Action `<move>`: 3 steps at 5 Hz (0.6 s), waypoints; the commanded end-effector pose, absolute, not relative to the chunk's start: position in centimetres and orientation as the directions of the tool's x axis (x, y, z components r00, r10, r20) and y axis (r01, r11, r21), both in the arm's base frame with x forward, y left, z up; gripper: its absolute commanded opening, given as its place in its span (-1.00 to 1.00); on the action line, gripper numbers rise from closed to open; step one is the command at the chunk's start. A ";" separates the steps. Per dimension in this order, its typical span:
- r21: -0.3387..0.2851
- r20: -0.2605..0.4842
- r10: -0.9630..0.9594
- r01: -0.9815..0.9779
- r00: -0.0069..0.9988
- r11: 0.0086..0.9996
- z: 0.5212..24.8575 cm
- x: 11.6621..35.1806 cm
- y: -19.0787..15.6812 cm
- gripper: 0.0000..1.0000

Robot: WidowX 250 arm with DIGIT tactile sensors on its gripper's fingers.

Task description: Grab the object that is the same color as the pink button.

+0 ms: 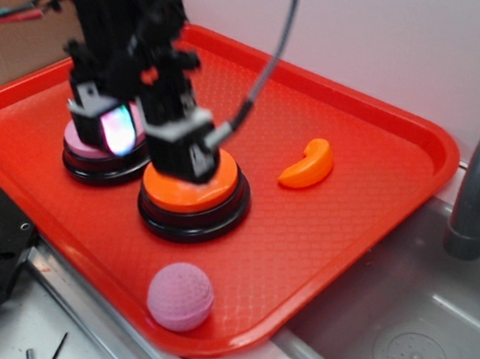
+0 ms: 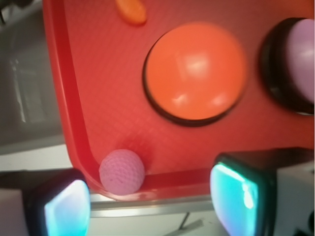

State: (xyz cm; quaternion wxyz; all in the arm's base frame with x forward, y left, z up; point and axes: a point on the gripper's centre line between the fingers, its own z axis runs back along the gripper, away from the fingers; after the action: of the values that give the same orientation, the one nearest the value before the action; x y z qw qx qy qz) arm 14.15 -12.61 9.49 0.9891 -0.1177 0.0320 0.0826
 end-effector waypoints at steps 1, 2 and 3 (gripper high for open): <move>-0.220 -0.089 0.001 -0.021 0.996 0.975 5.7 13.3 -16.0 1.00; -0.205 -0.090 -0.047 0.027 0.995 0.978 4.6 12.8 -16.9 1.00; -0.192 -0.084 -0.058 0.041 0.995 0.980 4.3 12.5 -17.1 1.00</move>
State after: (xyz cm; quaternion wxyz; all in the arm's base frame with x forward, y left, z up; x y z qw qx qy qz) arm 12.85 -16.75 3.95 0.9944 -0.0895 0.0512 -0.0220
